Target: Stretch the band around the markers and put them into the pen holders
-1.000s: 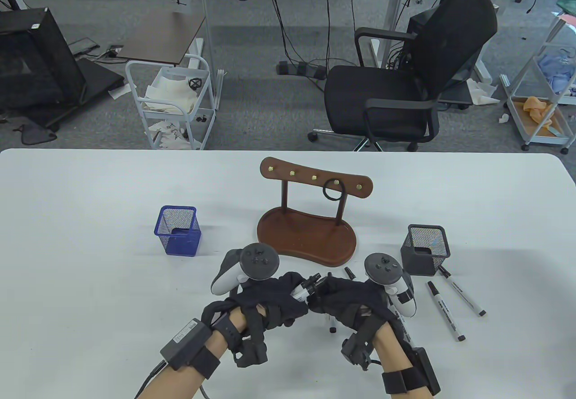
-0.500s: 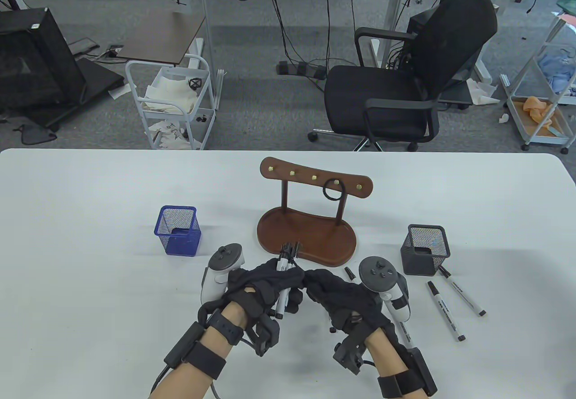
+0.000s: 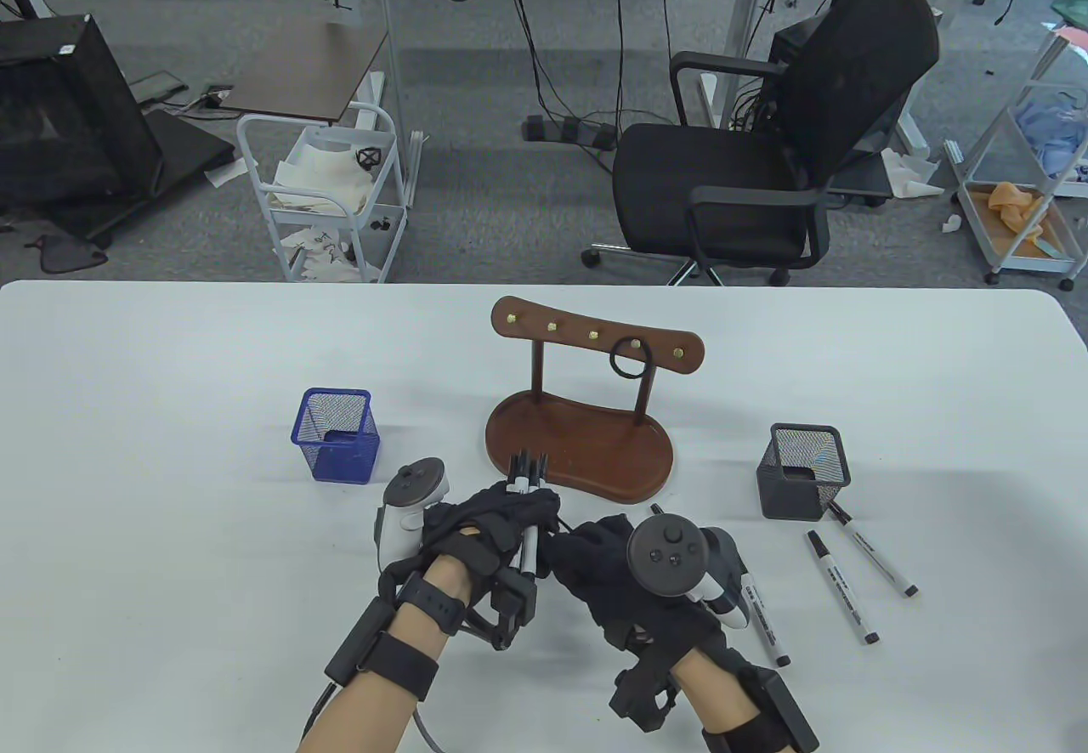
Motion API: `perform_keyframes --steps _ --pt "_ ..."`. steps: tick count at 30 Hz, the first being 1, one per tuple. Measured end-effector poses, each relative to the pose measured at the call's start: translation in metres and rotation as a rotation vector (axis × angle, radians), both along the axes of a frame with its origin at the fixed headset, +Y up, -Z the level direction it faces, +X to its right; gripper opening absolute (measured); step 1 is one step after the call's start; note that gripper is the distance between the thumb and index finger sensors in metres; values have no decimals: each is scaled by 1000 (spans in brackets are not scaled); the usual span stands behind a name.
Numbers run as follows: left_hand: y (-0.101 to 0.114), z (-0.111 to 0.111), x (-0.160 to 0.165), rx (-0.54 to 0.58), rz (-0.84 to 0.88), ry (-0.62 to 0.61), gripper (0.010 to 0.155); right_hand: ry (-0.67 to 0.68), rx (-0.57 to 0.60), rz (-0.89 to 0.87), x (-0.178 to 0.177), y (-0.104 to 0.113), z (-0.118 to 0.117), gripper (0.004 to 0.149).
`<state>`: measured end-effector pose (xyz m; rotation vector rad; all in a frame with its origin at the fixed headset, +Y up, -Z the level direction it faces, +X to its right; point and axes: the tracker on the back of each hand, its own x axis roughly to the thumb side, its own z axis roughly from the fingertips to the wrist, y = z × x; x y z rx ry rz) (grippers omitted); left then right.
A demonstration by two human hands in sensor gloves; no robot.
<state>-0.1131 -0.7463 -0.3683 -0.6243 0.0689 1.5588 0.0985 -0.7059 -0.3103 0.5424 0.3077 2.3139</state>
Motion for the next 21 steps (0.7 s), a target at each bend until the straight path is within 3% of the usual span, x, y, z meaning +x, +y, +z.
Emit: perform_keyframes --steps 7,13,15,21 --pt "0 -3 3 65 28 -19 53 33 -26 -68 2 2 0 42" --pt "10 6 3 133 80 -116 46 -132 -100 -175 24 -3 -12 42" --pt "14 8 3 206 103 -157 45 -176 -151 -231 31 -7 -18 42" --pt "18 17 8 277 67 -209 46 -189 -168 -386 41 -9 -19 40"
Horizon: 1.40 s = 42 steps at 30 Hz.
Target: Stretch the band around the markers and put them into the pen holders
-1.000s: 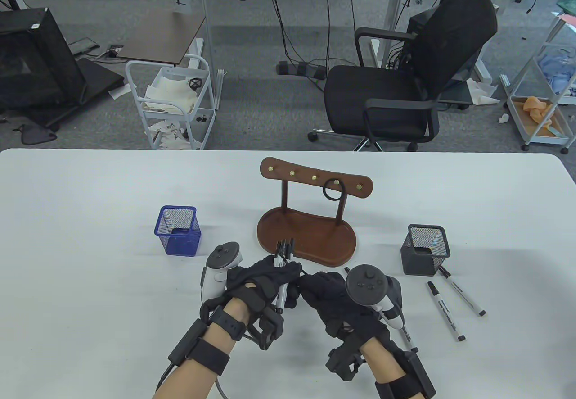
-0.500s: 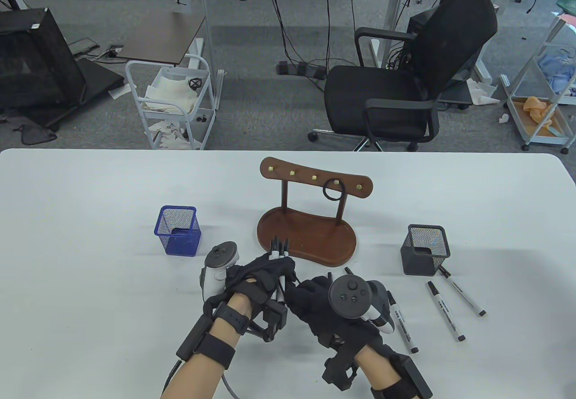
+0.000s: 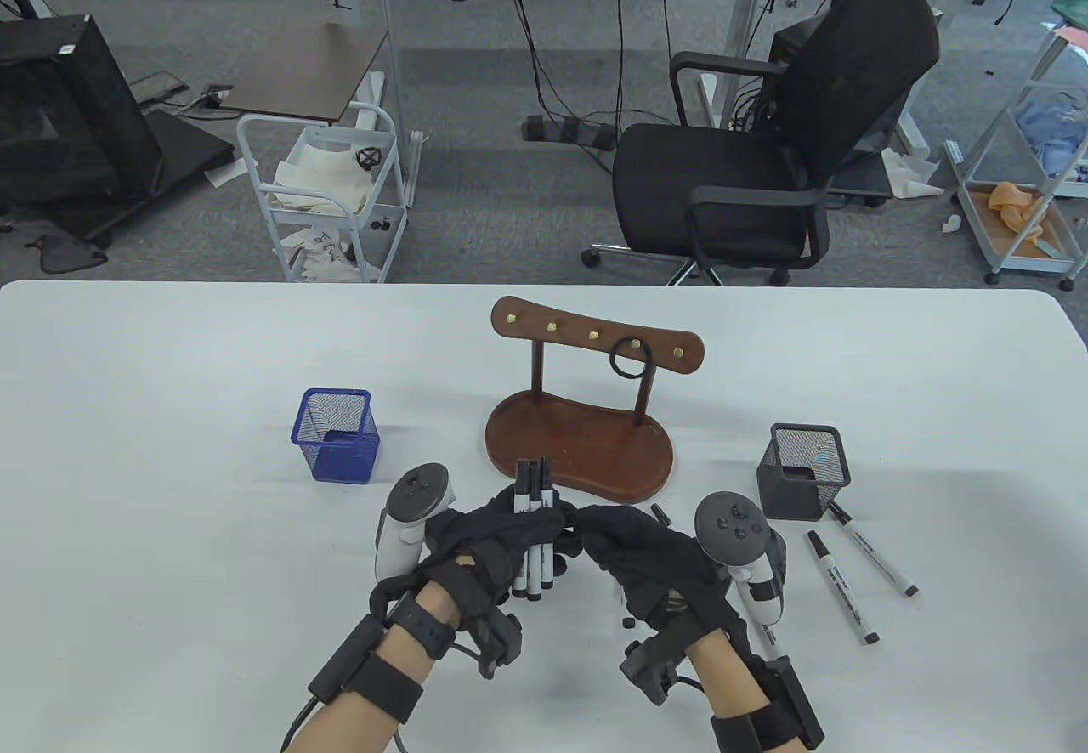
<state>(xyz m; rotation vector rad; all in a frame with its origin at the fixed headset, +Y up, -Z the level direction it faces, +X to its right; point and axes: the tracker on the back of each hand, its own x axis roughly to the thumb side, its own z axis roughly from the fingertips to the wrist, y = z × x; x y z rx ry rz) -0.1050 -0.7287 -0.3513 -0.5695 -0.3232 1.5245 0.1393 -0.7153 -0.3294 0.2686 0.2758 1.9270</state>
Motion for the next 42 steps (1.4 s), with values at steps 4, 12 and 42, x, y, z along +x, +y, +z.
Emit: perform_keyframes --steps 4,12,42 --pt "0 5 3 -16 2 10 47 -11 65 -22 -5 1 4 38" --pt "6 5 1 32 -36 26 49 -53 105 -25 -1 3 8 36" --pt "66 -22 -96 334 -298 332 49 -2 192 355 -8 -2 14 62"
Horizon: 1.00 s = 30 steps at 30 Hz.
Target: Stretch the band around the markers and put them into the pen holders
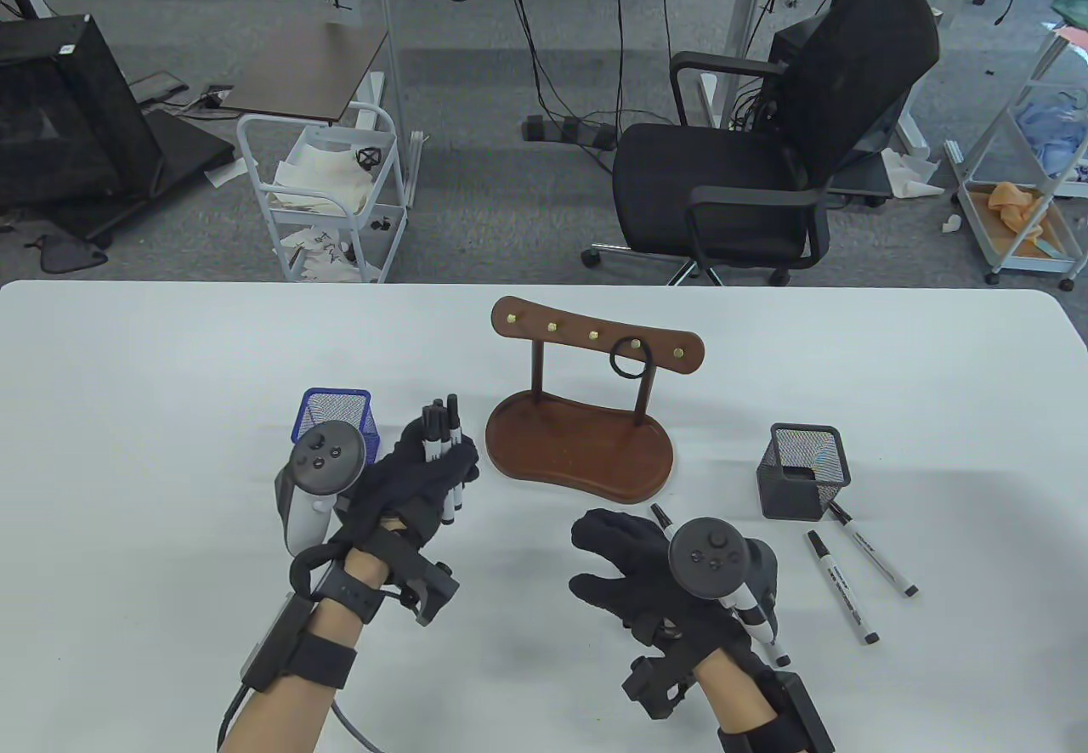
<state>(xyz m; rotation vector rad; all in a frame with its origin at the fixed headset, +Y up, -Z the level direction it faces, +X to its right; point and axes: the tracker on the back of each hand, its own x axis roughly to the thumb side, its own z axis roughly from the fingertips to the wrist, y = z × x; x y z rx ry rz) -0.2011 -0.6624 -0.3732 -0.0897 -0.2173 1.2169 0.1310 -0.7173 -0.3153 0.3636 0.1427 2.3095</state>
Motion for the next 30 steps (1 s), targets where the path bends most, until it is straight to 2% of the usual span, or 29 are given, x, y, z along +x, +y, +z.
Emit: perform_keyframes --steps 6,11,18,21,30 --pt "17 -18 -35 36 -57 105 49 23 -5 63 -4 -3 1 67" --pt "19 -35 -55 33 -98 178 49 22 1 79 -4 -2 1 66" --pt "5 -60 -77 28 -119 238 49 21 11 80 -3 -2 0 65" --pt "-1 -68 -85 17 -195 306 50 21 17 83 -2 -2 0 64" --pt "-12 -85 -93 -14 -238 310 49 26 25 85 0 -1 0 63"
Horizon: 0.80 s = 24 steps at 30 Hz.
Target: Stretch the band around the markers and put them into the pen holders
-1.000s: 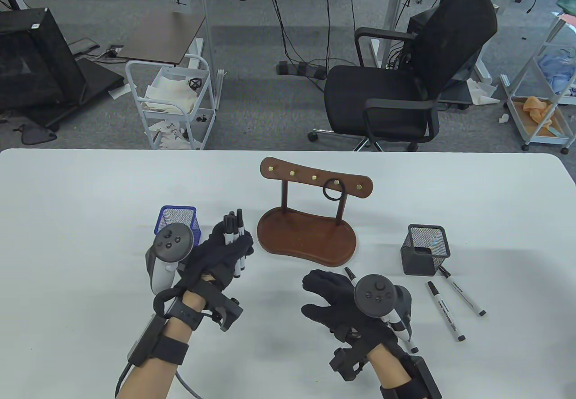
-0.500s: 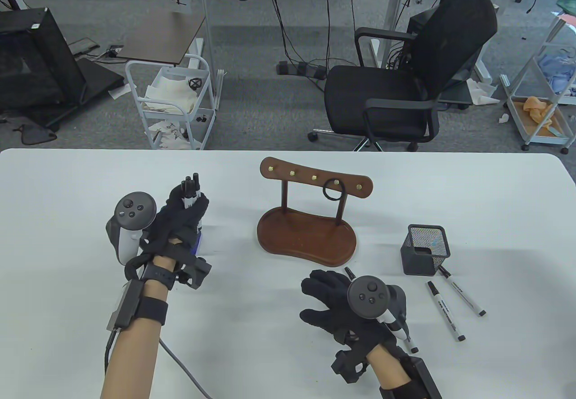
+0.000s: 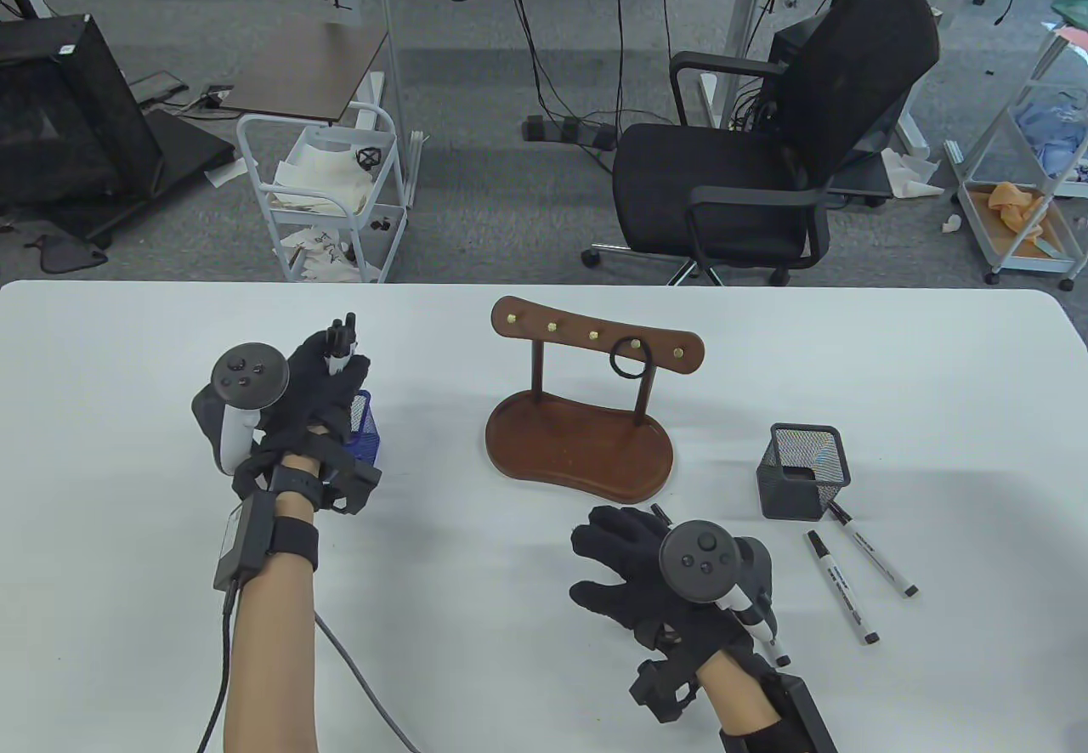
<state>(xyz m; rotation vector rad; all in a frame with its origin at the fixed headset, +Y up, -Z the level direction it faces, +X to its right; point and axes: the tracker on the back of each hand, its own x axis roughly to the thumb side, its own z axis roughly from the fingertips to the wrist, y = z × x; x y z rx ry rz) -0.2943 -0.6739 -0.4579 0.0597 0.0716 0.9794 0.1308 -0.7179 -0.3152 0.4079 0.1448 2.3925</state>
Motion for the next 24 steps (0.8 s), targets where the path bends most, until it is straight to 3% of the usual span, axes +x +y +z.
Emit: perform_keyframes --steps 10,24 --pt "-19 -7 -4 -74 5 22 47 20 0 8 0 1 1 62" --pt "-26 -7 -5 -228 -108 94 46 26 -4 16 -1 2 2 61"
